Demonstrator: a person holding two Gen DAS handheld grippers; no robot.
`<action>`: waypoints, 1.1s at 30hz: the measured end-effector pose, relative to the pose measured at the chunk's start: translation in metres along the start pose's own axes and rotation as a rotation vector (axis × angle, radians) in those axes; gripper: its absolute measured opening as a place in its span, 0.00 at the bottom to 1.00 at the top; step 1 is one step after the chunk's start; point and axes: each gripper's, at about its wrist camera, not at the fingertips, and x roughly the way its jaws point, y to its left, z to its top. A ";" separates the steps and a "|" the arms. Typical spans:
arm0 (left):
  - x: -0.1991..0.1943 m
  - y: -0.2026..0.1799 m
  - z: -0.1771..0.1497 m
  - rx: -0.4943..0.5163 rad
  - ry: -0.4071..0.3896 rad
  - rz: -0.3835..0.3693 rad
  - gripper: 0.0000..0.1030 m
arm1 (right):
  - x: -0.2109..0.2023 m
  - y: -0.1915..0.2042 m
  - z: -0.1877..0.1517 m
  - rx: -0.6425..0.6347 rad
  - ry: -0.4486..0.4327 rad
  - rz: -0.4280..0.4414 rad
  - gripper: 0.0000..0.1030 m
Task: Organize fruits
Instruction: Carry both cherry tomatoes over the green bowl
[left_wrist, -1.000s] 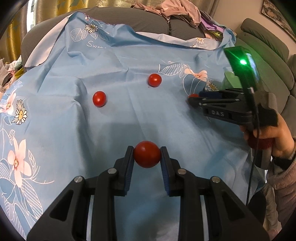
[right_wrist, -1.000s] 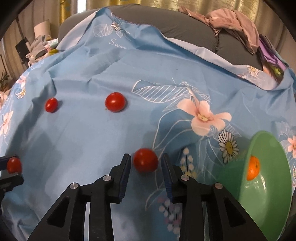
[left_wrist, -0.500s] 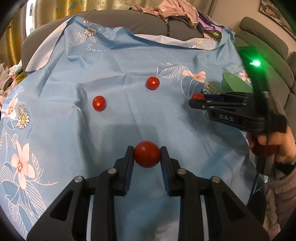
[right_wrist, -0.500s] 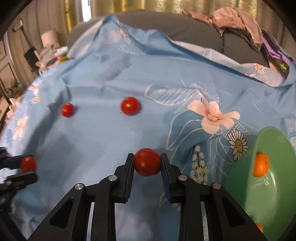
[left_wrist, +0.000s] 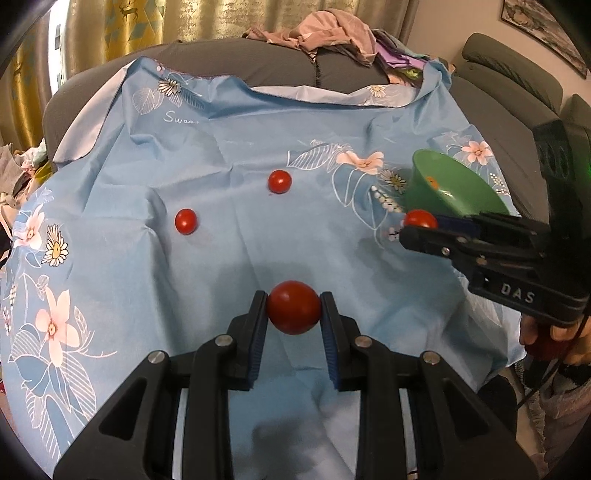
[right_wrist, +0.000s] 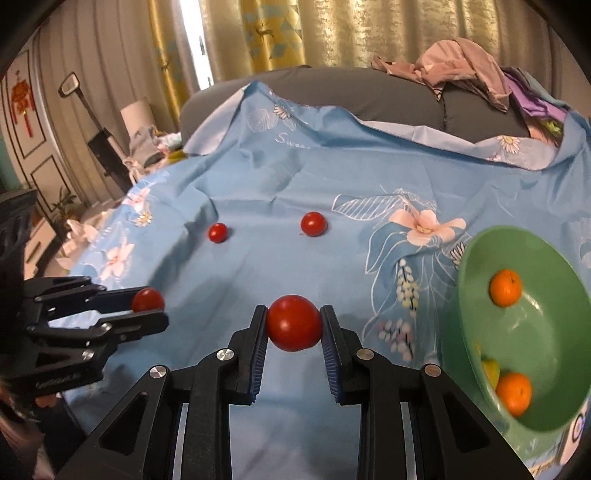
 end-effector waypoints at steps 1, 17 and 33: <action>-0.002 -0.002 0.000 0.003 -0.002 0.002 0.27 | -0.003 0.000 -0.002 0.004 -0.005 0.002 0.29; -0.020 -0.054 0.025 0.106 -0.044 -0.026 0.27 | -0.058 -0.037 -0.016 0.091 -0.126 -0.010 0.29; 0.015 -0.127 0.072 0.247 -0.032 -0.085 0.27 | -0.090 -0.099 -0.034 0.206 -0.199 -0.074 0.29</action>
